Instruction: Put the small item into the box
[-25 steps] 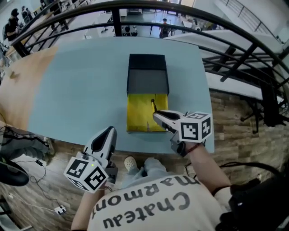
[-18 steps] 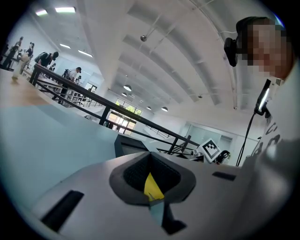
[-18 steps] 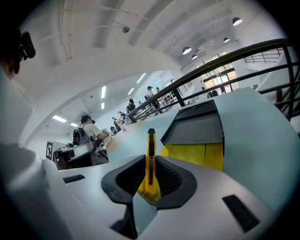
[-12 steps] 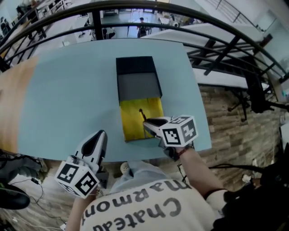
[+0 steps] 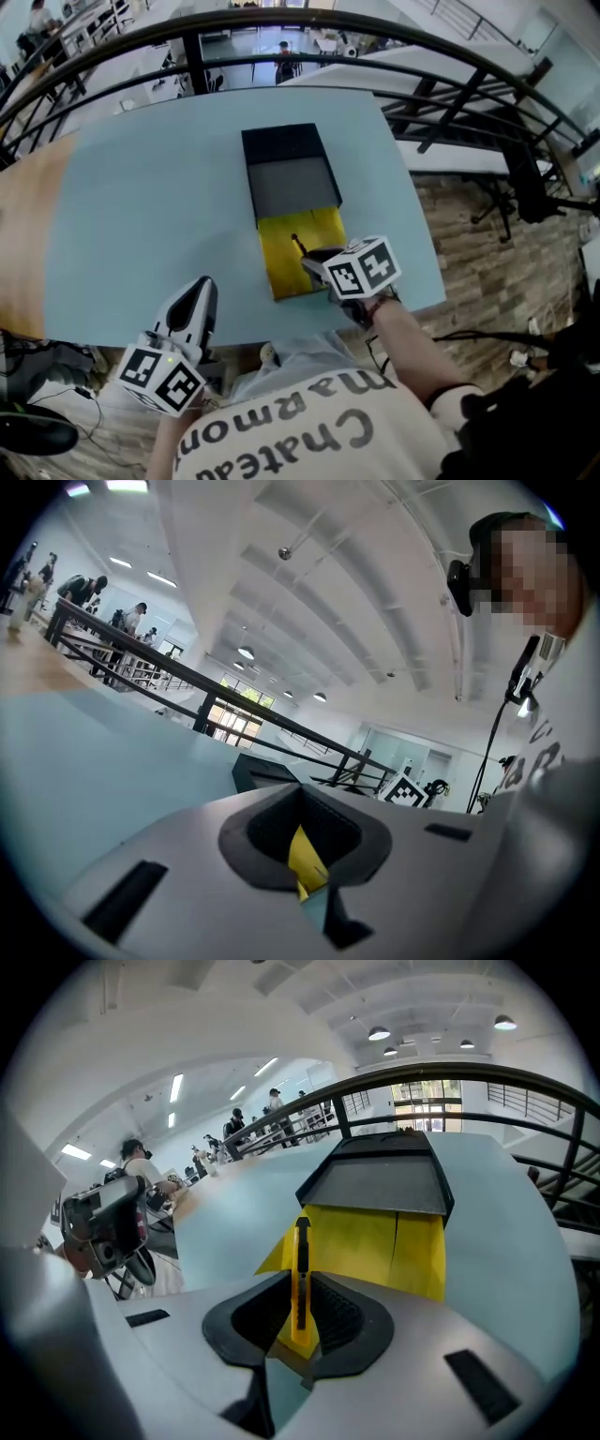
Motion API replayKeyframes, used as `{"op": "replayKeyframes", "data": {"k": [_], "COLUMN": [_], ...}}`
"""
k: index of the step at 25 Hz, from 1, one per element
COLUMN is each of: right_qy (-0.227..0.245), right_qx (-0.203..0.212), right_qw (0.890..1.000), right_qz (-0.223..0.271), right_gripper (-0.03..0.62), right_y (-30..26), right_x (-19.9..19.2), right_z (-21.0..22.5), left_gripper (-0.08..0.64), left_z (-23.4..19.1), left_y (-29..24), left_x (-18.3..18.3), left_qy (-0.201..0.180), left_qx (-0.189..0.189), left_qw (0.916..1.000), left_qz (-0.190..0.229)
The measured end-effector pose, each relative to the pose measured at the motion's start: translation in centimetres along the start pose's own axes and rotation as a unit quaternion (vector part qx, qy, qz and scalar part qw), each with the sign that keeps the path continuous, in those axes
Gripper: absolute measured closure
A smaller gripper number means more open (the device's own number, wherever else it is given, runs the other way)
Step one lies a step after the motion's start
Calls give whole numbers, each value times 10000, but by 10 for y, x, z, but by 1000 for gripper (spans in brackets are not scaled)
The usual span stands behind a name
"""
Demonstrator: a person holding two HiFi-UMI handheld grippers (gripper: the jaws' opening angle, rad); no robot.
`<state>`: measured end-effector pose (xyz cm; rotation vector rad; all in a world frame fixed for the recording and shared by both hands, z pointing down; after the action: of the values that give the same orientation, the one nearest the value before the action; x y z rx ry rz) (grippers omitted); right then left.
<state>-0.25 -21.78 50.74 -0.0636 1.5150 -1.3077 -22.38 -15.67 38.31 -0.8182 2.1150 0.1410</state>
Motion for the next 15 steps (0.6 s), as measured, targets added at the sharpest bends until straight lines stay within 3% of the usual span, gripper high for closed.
{"op": "replayKeyframes", "data": {"k": [8, 15], "right_qy": [629, 712], "right_qx": [-247, 56], "right_qw": [9959, 9929], "right_qz": [-607, -952], "right_gripper": [511, 511], "right_y": [-14, -23], "right_x": [0, 0], "right_z": [13, 16], "left_gripper": [558, 558], "left_z": [-1, 7], "left_y": [-6, -9], "left_x": [9, 18], "left_qy": [115, 124], "left_qx": [46, 151], "left_qw": [9998, 9992], "left_qz": [162, 337]}}
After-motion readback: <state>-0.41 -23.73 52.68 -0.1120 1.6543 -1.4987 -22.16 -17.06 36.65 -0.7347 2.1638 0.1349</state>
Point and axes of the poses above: the fingertips, and each gripper's own axes: y backward along the fingers, z to its right, x out of its top, the point moved 4 cm from there along y, backward along the fingers, and after that the axes turned 13 degrees about y, right-handed, at the moved point
